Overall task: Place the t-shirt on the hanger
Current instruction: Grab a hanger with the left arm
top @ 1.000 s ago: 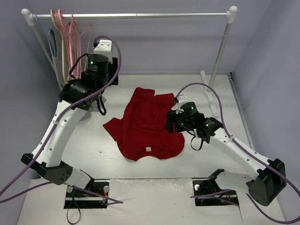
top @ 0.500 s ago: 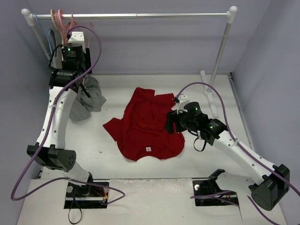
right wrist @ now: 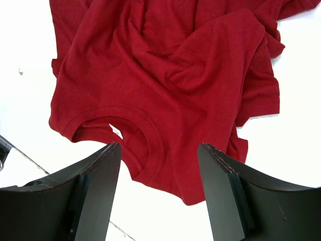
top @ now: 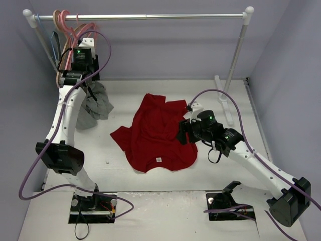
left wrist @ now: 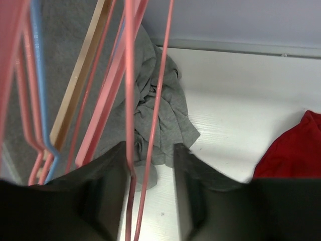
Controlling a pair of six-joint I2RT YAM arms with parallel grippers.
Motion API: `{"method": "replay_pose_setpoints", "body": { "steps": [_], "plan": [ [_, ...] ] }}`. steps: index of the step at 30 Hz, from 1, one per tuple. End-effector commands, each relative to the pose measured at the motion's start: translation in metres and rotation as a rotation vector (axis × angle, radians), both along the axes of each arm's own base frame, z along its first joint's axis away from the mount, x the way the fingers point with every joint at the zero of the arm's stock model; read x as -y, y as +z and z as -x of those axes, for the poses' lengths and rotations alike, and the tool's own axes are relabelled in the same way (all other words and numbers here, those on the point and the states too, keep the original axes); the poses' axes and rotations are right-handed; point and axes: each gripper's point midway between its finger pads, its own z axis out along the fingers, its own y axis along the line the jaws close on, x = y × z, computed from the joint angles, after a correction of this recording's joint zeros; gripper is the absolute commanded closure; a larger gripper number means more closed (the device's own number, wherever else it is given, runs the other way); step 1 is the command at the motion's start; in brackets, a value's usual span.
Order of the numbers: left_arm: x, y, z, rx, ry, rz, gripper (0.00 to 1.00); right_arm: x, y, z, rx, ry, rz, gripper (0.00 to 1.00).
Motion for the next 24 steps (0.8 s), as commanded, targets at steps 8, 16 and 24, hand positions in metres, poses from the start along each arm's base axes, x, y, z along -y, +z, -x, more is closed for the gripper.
{"method": "replay_pose_setpoints", "body": {
  "steps": [8,16,24],
  "plan": [
    [0.004,0.041,-0.018,0.146,-0.026,0.035,0.95,-0.004,0.019,-0.003,0.061,0.007,-0.038,0.36],
    [0.015,0.099,-0.011,0.283,-0.101,0.054,1.00,-0.003,0.021,-0.002,0.066,0.006,-0.039,0.36],
    [0.040,0.138,0.025,0.355,-0.243,0.124,1.00,0.000,0.024,-0.003,0.081,0.001,-0.026,0.37]
  ]
}}
